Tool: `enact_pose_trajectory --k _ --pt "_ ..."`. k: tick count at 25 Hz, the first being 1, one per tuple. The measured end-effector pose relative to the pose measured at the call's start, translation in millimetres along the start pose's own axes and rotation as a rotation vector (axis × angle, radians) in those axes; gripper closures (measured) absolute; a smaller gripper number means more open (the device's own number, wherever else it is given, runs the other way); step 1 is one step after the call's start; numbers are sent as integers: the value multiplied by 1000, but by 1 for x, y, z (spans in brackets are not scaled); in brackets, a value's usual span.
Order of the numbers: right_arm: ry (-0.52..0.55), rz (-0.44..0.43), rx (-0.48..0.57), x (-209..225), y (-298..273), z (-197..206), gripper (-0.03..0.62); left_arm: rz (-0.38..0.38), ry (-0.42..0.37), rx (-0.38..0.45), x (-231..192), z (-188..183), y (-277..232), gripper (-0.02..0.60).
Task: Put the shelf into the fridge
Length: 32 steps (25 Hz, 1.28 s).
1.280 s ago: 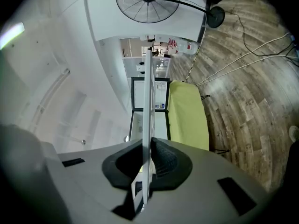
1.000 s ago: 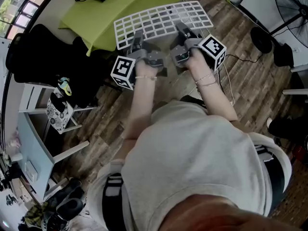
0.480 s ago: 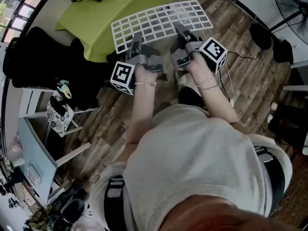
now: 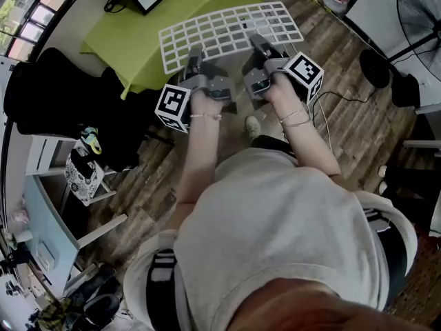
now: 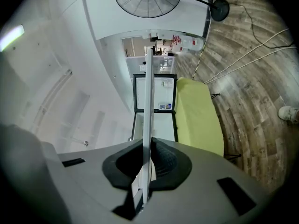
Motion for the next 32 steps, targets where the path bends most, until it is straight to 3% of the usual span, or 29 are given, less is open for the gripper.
enact_pose_trajectory --k 8,20,24,32 --pt "-17 -12 -23 -22 -92 -69 569 4 -14 16 16 16 -107 557" --pt "-23 -1 -119 -12 -182 -98 569 7 -25 114 -4 1 -185 557" --pt "-36 59 -149 -6 -217 -119 569 -45 -18 149 -11 3 -222 557" --pt "-51 74 -145 2 -220 -129 569 -55 -21 137 -19 12 -225 557"
Point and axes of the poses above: the fingertips, and each gripper's own axes: y backward along the fingers, x to its right, z out of its underside, the point moved 7 cm from there along y, backward along the fingers, and after that the axes turned 1 degree about z, right-handed, at the moved point
